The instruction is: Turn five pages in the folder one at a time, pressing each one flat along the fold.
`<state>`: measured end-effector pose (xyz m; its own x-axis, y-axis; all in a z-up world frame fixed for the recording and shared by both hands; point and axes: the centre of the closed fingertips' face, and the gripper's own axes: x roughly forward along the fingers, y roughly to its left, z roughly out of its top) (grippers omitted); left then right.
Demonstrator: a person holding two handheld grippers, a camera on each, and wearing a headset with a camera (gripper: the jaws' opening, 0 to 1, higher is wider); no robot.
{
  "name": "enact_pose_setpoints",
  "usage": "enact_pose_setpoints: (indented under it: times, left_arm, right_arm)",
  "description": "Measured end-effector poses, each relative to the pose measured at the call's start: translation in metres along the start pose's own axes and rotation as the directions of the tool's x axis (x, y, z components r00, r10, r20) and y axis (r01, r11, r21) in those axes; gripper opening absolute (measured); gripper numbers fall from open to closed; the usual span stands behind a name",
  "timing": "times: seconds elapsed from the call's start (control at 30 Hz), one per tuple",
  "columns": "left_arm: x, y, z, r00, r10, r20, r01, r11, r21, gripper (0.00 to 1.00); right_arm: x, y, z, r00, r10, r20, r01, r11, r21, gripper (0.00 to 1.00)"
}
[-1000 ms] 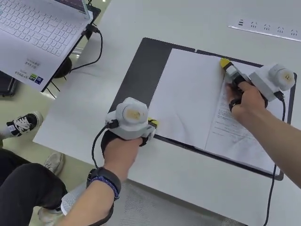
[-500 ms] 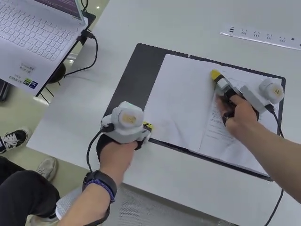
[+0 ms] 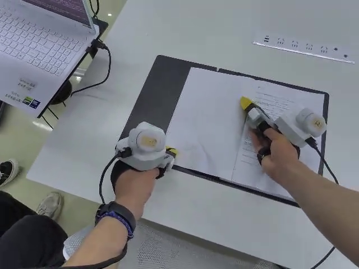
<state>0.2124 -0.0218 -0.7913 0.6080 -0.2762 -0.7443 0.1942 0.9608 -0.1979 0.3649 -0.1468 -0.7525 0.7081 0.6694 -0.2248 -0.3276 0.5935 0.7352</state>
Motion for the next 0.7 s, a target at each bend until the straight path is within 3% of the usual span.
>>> enact_pose_setpoints:
  times: [0.43,0.7]
  left_arm:
    - [0.001,0.0,0.0,1.0,-0.006,0.002,0.006,1.0,-0.008,0.0]
    - [0.001,0.0,0.001,0.9999,-0.004,0.011,0.004,1.0,-0.013,0.0]
  right_arm:
    - [-0.03,0.008,-0.027,0.9977,0.059,-0.035,-0.059,0.998,-0.007,0.0]
    - [-0.04,0.018,-0.044,0.9911,0.105,-0.082,-0.106,0.994,-0.018,0.0]
